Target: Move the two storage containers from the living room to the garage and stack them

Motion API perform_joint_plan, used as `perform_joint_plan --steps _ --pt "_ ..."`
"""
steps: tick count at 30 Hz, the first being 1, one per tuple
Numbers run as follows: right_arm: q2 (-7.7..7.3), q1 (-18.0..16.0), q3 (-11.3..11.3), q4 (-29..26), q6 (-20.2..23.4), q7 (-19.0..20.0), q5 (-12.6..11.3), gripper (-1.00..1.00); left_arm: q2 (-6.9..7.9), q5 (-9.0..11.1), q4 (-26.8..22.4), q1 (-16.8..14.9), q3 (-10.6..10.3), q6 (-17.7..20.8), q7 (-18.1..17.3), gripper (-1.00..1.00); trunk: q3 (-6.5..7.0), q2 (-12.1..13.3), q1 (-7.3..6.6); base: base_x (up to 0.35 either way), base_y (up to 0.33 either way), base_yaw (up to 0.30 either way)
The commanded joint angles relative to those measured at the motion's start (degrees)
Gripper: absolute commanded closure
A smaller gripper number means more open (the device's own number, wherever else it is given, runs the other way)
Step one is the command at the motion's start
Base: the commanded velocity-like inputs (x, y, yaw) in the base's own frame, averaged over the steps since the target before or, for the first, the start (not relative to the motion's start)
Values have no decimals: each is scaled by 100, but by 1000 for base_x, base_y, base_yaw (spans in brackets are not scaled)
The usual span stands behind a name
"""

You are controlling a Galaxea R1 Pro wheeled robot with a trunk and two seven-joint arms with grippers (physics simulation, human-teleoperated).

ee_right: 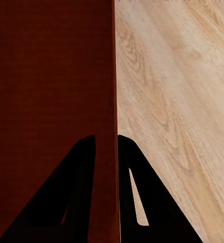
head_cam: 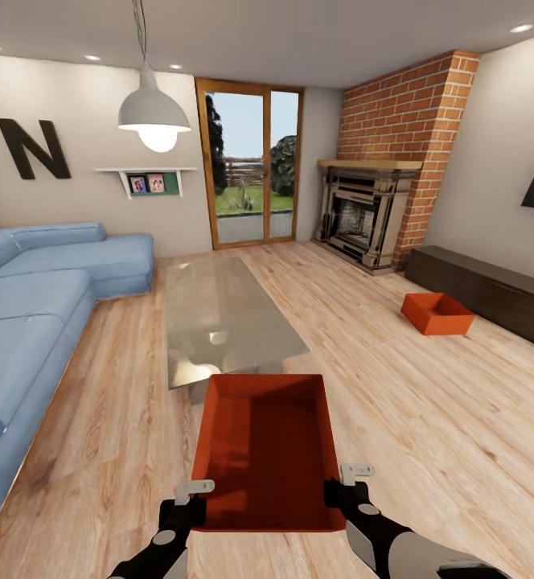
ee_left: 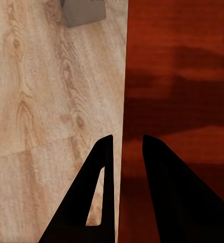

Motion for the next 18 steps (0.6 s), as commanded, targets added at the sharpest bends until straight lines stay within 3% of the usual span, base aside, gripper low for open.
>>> perform_joint_plan --steps 1,18 --pt "-1 0 -137 27 -32 -50 -132 100 -3 -18 -10 -8 71 -246 116 100 13 38 -23 0 0 0" --pt "-1 0 -132 27 -27 -50 -115 100 -3 -18 -10 -8 71 -250 116 100 318 720 -396 0 0 0"
